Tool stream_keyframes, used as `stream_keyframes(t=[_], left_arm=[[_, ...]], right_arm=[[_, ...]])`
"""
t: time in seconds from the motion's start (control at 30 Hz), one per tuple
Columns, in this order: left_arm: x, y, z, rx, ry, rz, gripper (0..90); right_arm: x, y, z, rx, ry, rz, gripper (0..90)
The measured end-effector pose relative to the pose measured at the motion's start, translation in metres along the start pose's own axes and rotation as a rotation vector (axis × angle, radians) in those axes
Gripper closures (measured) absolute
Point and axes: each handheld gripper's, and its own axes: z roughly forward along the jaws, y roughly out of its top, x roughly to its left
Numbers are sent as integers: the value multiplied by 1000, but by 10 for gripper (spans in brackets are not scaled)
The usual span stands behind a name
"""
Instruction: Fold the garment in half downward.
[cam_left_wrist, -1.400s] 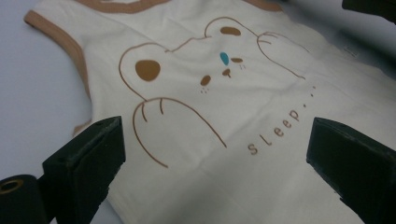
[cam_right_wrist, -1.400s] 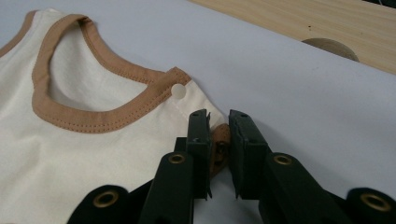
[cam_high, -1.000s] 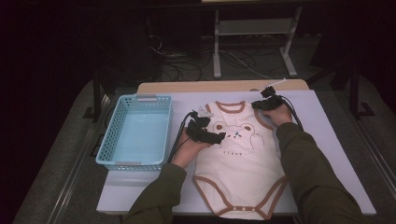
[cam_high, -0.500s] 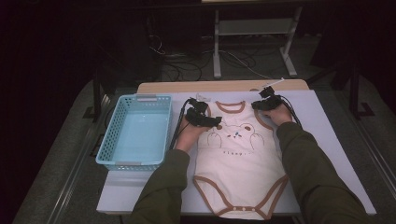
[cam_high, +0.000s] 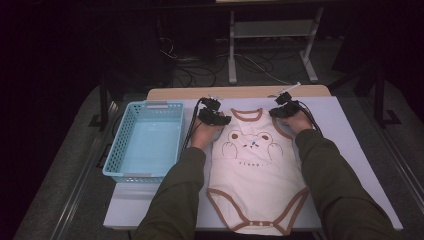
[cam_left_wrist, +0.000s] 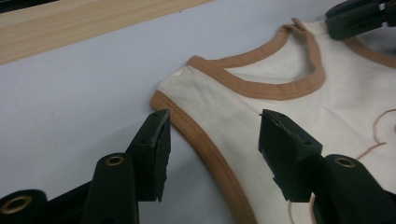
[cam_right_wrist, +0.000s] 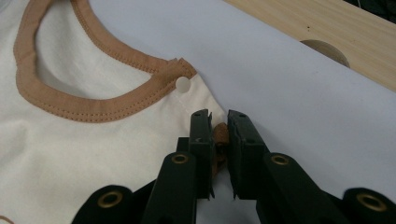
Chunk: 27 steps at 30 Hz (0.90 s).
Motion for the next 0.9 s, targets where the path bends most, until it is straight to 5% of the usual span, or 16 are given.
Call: stream_keyframes(t=[0.5, 0.7, 0.73, 0.9], left_arm=[[29, 18, 32, 45, 72, -25, 524], [33, 21, 38, 39, 74, -38, 507], [35, 21, 40, 30, 49, -74, 495], [33, 19, 44, 57, 46, -47, 493]], right_arm=[[0, 1, 0, 10, 1, -17, 799], [1, 1, 0, 11, -4, -23, 800], [2, 1, 0, 10, -8, -33, 801], [1, 1, -1, 9, -3, -21, 801]])
